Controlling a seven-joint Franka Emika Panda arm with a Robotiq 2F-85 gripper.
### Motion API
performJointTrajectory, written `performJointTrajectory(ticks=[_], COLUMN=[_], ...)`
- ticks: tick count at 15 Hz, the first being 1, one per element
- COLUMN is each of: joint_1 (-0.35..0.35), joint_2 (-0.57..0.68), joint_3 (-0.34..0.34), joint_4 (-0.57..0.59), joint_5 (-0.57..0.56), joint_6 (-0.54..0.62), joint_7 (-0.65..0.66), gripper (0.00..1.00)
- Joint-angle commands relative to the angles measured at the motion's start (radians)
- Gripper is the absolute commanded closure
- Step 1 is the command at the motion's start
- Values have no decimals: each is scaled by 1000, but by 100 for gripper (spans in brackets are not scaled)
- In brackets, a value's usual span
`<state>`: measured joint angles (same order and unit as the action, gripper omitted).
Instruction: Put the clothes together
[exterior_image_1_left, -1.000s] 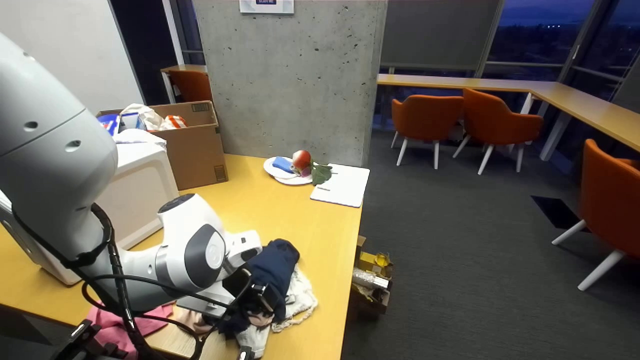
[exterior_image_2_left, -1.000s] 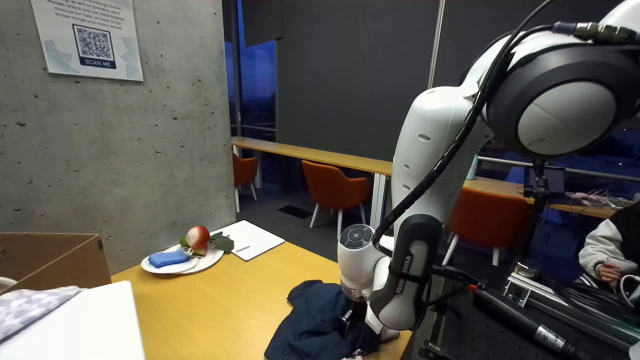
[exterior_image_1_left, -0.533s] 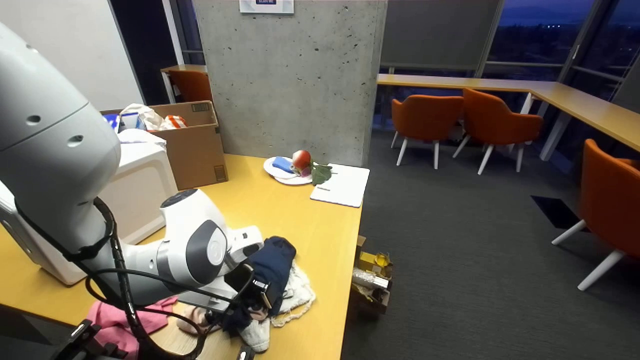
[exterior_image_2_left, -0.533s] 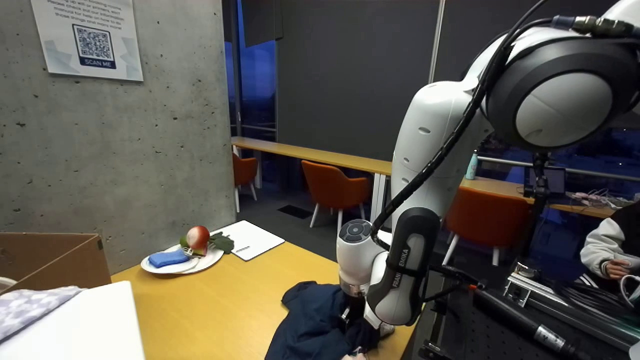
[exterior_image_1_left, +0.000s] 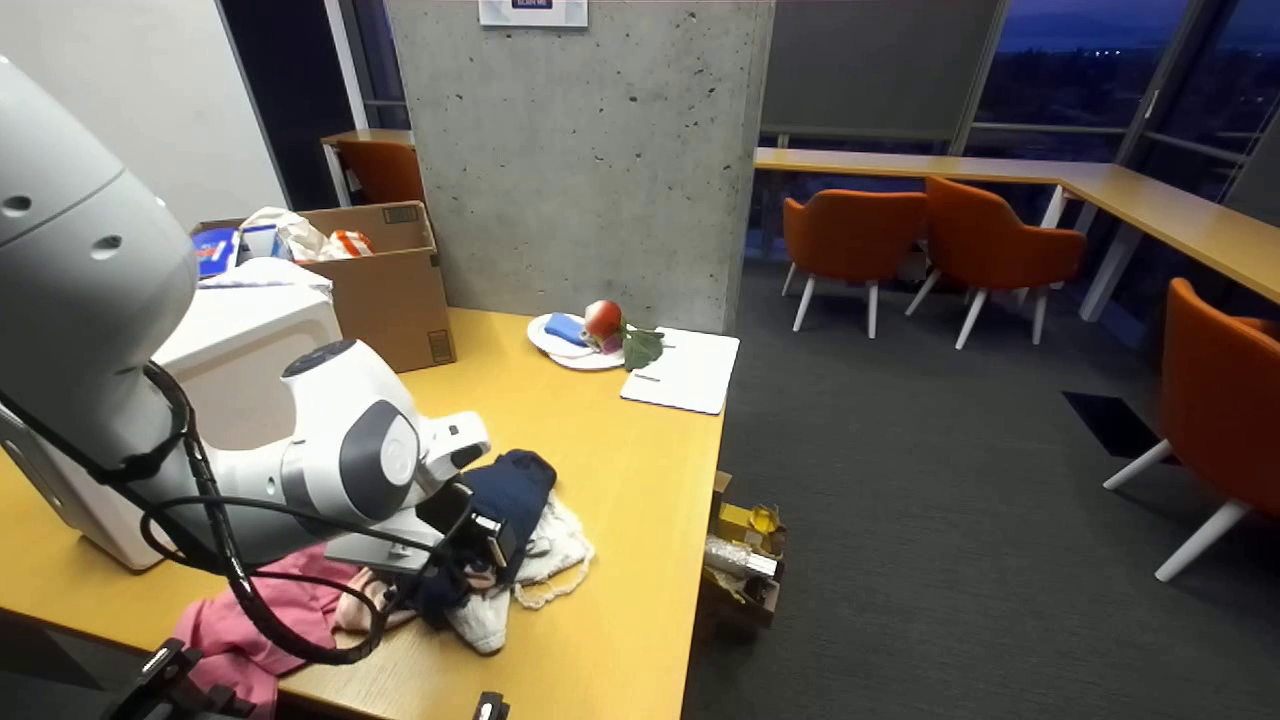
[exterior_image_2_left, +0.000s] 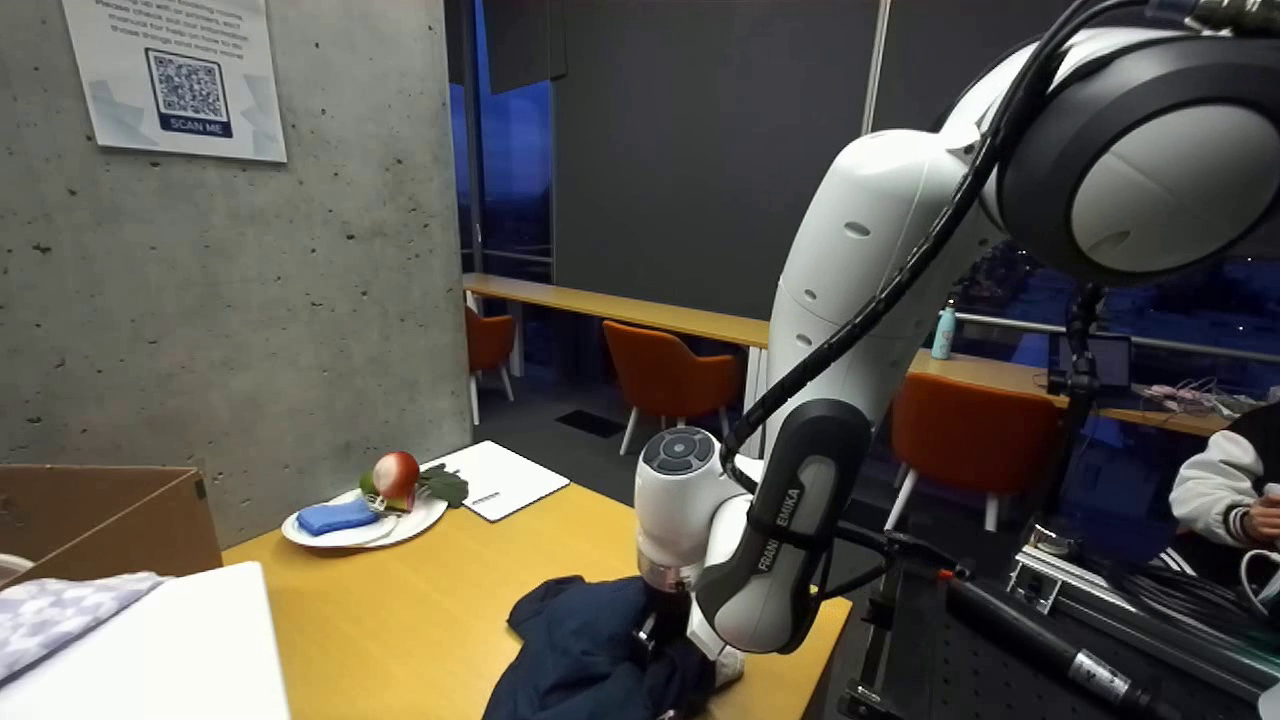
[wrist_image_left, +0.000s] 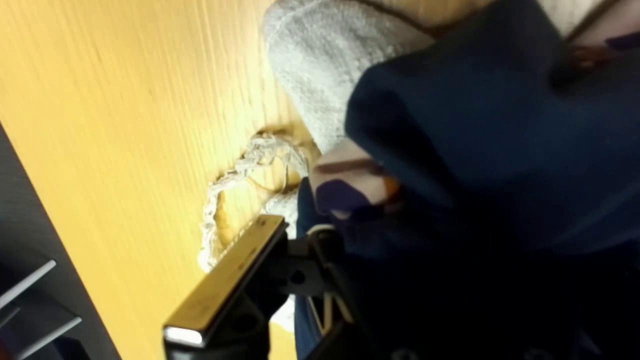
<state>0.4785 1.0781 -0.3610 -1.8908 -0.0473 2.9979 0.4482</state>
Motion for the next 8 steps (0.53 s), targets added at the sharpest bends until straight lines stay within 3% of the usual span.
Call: performJointTrajectory(ticks=[1,8], joint_1=[79,235], joint_2=[-120,-274], joint_3=[-16,-16], joint_4=[-50,-120], joint_5=[13,-23], joint_6=[-50,-112], joint_7=[-21,17], gripper=[100,98])
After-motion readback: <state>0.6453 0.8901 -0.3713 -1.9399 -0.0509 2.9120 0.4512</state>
